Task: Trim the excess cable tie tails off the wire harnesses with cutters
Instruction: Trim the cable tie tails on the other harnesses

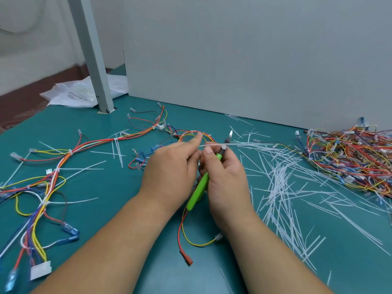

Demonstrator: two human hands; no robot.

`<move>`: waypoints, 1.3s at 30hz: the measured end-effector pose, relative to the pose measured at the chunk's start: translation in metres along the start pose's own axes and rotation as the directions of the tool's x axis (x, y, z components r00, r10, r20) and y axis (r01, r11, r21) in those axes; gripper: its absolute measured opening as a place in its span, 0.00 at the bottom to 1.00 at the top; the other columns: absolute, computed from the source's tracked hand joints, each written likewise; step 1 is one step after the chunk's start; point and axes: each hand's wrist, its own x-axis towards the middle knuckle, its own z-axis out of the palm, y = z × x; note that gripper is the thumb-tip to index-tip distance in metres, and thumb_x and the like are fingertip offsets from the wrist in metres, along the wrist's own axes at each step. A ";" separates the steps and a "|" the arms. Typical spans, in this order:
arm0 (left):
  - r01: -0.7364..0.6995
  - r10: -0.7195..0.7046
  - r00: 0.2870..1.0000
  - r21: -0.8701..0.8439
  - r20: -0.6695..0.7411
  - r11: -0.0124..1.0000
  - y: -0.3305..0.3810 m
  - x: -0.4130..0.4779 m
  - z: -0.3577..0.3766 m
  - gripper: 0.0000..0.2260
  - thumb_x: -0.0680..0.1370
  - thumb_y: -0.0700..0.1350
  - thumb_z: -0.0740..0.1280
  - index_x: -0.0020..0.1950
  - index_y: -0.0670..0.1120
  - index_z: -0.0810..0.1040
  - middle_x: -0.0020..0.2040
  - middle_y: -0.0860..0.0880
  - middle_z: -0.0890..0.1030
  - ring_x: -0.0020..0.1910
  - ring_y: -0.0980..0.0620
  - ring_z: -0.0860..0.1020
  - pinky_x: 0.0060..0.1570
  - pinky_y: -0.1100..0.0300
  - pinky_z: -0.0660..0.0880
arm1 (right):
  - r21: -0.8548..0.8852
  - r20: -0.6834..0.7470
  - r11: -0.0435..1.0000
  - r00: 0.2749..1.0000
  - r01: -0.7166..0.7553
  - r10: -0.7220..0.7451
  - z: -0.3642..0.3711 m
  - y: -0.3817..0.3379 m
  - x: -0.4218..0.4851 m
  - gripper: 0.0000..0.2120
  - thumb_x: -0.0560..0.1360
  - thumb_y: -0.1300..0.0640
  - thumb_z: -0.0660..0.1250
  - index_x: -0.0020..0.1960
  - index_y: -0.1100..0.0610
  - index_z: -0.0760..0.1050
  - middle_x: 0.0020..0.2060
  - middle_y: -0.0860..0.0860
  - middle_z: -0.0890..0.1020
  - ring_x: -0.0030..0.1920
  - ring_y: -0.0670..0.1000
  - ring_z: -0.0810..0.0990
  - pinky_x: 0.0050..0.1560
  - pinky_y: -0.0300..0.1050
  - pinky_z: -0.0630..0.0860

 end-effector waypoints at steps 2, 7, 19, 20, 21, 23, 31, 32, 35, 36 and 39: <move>-0.049 0.051 0.996 -0.028 0.077 0.998 0.000 0.000 0.001 0.21 0.81 0.39 0.67 0.74 0.45 0.74 0.55 0.48 0.84 0.54 0.49 0.79 0.56 0.56 0.75 | 0.075 -0.039 0.996 0.998 -0.042 0.045 0.001 -0.001 0.002 0.07 0.77 0.50 0.68 0.51 0.53 0.78 0.39 0.48 0.82 0.41 0.50 0.78 0.47 0.50 0.74; -0.030 0.073 0.983 -0.245 0.170 0.969 0.006 0.001 -0.002 0.21 0.83 0.36 0.60 0.77 0.43 0.70 0.66 0.51 0.80 0.64 0.59 0.76 0.66 0.70 0.67 | 0.225 -0.094 0.966 0.984 -0.130 0.154 -0.001 -0.001 0.006 0.06 0.84 0.60 0.65 0.48 0.54 0.77 0.37 0.52 0.77 0.40 0.54 0.73 0.47 0.53 0.69; 0.315 -0.379 0.925 -0.634 0.037 0.706 0.013 0.006 0.001 0.12 0.81 0.38 0.69 0.54 0.57 0.83 0.49 0.53 0.87 0.48 0.60 0.85 0.52 0.66 0.79 | 0.133 -0.048 0.986 0.993 -0.097 0.104 -0.004 0.000 0.004 0.08 0.86 0.55 0.60 0.57 0.53 0.78 0.37 0.45 0.80 0.33 0.47 0.72 0.34 0.45 0.70; 0.333 -0.405 0.913 -0.665 0.050 0.668 0.013 0.006 0.002 0.12 0.81 0.38 0.69 0.54 0.56 0.84 0.49 0.53 0.87 0.49 0.57 0.85 0.53 0.62 0.80 | 0.117 -0.056 0.990 0.995 -0.080 0.087 -0.003 0.001 0.004 0.09 0.86 0.52 0.60 0.57 0.53 0.78 0.35 0.45 0.78 0.33 0.47 0.71 0.34 0.45 0.70; 0.354 -0.430 0.900 -0.706 0.078 0.614 0.013 0.006 0.003 0.12 0.81 0.38 0.68 0.53 0.55 0.84 0.48 0.53 0.87 0.49 0.54 0.86 0.50 0.61 0.82 | 0.113 -0.062 0.992 0.996 -0.062 0.070 -0.001 0.003 0.004 0.10 0.84 0.50 0.60 0.56 0.54 0.77 0.33 0.46 0.76 0.32 0.48 0.70 0.34 0.46 0.70; 0.390 -0.463 0.876 -0.765 0.137 0.512 0.014 0.006 0.003 0.12 0.81 0.37 0.68 0.52 0.54 0.85 0.45 0.52 0.88 0.45 0.52 0.87 0.44 0.61 0.82 | 0.130 -0.079 0.991 0.996 -0.040 0.051 0.000 0.004 0.003 0.12 0.83 0.48 0.61 0.53 0.56 0.77 0.29 0.46 0.72 0.29 0.47 0.69 0.33 0.46 0.69; 0.351 -0.369 0.922 -0.659 0.119 0.665 0.017 0.003 0.001 0.12 0.77 0.35 0.73 0.49 0.54 0.84 0.39 0.51 0.83 0.29 0.57 0.81 0.30 0.67 0.74 | 0.202 -0.117 0.976 0.987 -0.084 0.110 -0.003 0.003 0.006 0.06 0.82 0.54 0.70 0.48 0.55 0.76 0.27 0.47 0.74 0.27 0.46 0.71 0.30 0.42 0.69; 0.345 -0.355 0.927 -0.653 0.123 0.674 0.018 0.002 0.001 0.11 0.76 0.35 0.73 0.47 0.52 0.82 0.39 0.53 0.82 0.30 0.55 0.82 0.30 0.67 0.74 | 0.212 -0.118 0.973 0.986 -0.089 0.116 -0.003 0.003 0.007 0.06 0.82 0.54 0.70 0.48 0.55 0.77 0.28 0.47 0.74 0.27 0.46 0.71 0.31 0.42 0.70; 0.351 -0.340 0.929 -0.643 0.147 0.681 0.020 0.000 0.003 0.12 0.75 0.34 0.74 0.44 0.48 0.74 0.38 0.52 0.82 0.30 0.50 0.83 0.29 0.63 0.77 | 0.226 -0.128 0.969 0.984 -0.096 0.128 -0.004 0.005 0.009 0.04 0.82 0.57 0.69 0.49 0.57 0.77 0.29 0.49 0.75 0.28 0.47 0.72 0.34 0.45 0.70; 0.364 -0.346 0.924 -0.646 0.161 0.671 0.020 0.000 0.003 0.13 0.75 0.34 0.74 0.44 0.47 0.72 0.38 0.53 0.82 0.30 0.50 0.83 0.29 0.63 0.76 | 0.227 -0.132 0.969 0.983 -0.096 0.128 -0.005 0.005 0.009 0.04 0.82 0.58 0.68 0.49 0.57 0.76 0.30 0.50 0.75 0.28 0.48 0.72 0.35 0.46 0.70; 0.439 -0.384 0.890 -0.686 0.245 0.580 0.019 0.002 0.003 0.11 0.77 0.35 0.73 0.45 0.45 0.72 0.36 0.52 0.83 0.31 0.53 0.83 0.29 0.64 0.76 | 0.210 -0.157 0.975 0.982 -0.068 0.102 -0.007 0.004 0.010 0.06 0.83 0.58 0.67 0.48 0.58 0.74 0.30 0.50 0.77 0.29 0.48 0.74 0.34 0.45 0.73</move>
